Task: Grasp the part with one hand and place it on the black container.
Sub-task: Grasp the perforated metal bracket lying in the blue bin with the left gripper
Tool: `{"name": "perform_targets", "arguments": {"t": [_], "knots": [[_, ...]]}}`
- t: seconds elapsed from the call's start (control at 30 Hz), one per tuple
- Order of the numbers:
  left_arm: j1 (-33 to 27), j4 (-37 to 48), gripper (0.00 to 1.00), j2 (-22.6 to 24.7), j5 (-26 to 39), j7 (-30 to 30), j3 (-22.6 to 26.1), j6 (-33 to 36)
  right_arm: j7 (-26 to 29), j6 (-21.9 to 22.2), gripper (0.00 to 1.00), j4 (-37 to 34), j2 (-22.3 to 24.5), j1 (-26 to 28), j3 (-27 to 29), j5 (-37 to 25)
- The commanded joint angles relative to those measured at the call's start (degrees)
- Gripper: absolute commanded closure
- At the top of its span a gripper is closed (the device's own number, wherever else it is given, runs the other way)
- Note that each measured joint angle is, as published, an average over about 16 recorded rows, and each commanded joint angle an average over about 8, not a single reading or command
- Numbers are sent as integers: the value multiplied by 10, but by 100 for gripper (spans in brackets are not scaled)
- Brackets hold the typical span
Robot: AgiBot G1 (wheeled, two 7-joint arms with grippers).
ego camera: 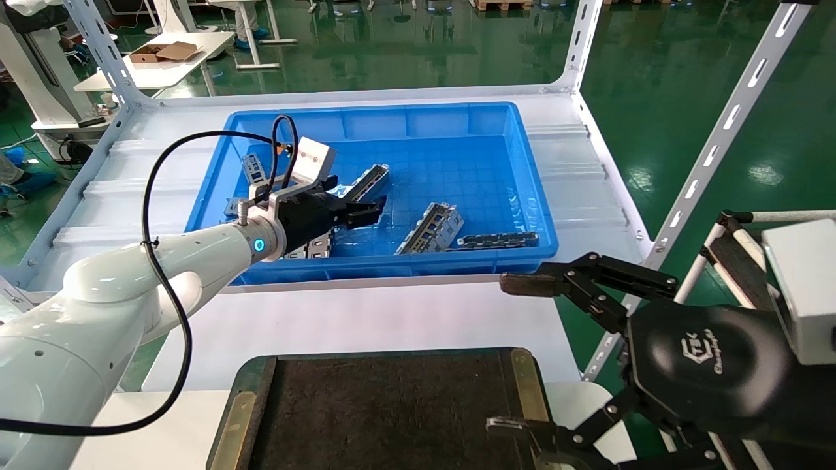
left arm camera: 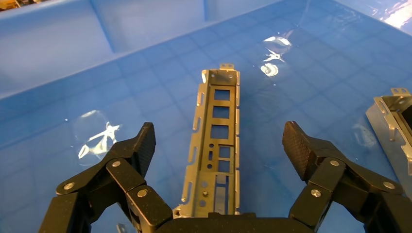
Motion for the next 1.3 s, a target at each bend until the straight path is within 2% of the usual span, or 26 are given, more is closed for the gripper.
{"name": "perform_targets", "arguments": {"t": [0.03,0.37,0.77,1.03,1.3], "knots": [[3,-8,100,0,-1,-10,9,-6,0,0,100,0,0,0,0,0],[9,-26,100,-3,-14,-41,42,-31,0,0,100,0,0,0,0,0],[11,-30,100,-4,-34,-51,68,-41,0,0,100,0,0,0,-1,1],[7,-40,100,-7,-53,-43,75,-32,-1,0,100,0,0,0,-1,1],[-2,-65,100,-18,-78,-11,67,8,-1,1,100,0,1,0,-1,1]]}}
